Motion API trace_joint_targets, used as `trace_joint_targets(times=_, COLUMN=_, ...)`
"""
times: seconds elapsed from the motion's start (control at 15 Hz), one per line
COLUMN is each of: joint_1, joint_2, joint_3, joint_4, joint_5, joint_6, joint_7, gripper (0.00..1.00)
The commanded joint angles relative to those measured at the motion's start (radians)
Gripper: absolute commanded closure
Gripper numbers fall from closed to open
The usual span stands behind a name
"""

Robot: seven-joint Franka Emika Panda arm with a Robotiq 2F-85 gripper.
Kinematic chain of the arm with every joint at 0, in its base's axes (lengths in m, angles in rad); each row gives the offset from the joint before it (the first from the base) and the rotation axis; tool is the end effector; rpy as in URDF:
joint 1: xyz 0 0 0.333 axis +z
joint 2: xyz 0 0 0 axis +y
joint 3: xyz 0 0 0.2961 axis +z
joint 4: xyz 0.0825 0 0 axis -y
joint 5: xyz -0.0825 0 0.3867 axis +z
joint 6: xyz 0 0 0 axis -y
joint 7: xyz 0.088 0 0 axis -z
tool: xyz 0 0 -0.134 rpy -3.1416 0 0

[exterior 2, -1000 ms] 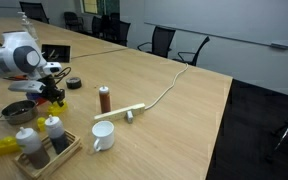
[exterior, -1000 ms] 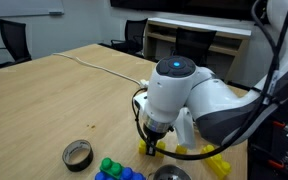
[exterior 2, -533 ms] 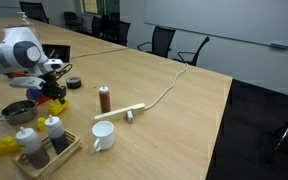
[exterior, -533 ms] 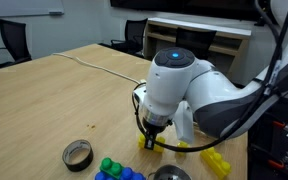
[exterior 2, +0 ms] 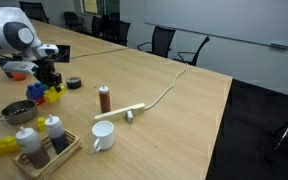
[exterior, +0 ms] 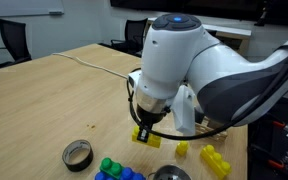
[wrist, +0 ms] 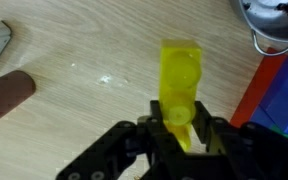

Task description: Take the first yellow lego from the top and place it on the green and blue lego

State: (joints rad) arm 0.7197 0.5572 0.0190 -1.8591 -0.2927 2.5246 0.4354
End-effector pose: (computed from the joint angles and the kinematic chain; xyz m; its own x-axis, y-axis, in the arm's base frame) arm 0.4797 0.4342 0.1825 0.8471 0.5080 0.1560 0.4926 -0.8608 0.1279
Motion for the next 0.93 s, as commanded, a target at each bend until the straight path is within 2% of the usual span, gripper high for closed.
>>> trace_joint_targets(times=0.0, joint_1=-0.029, joint_2=-0.004, joint_3=0.047, joint_4=0.045, joint_5=0.061, joint_6=-0.075, joint_7=-0.008, gripper=0.90)
trace_joint_targets(times=0.2, joint_1=-0.027, joint_2=-0.002, joint_3=0.058, joint_4=0.093, joint_5=0.099, joint_6=-0.143, joint_7=0.012, gripper=0.90)
trace_joint_targets(times=0.53, joint_1=-0.017, joint_2=0.012, joint_3=0.064, joint_4=0.196, joint_5=0.117, joint_6=-0.339, joint_7=0.059, gripper=0.90)
trace_joint_targets(times=0.87, joint_1=-0.005, joint_2=0.052, joint_3=0.089, joint_4=0.280, joint_5=0.111, joint_6=-0.415, joint_7=0.083, gripper=0.90)
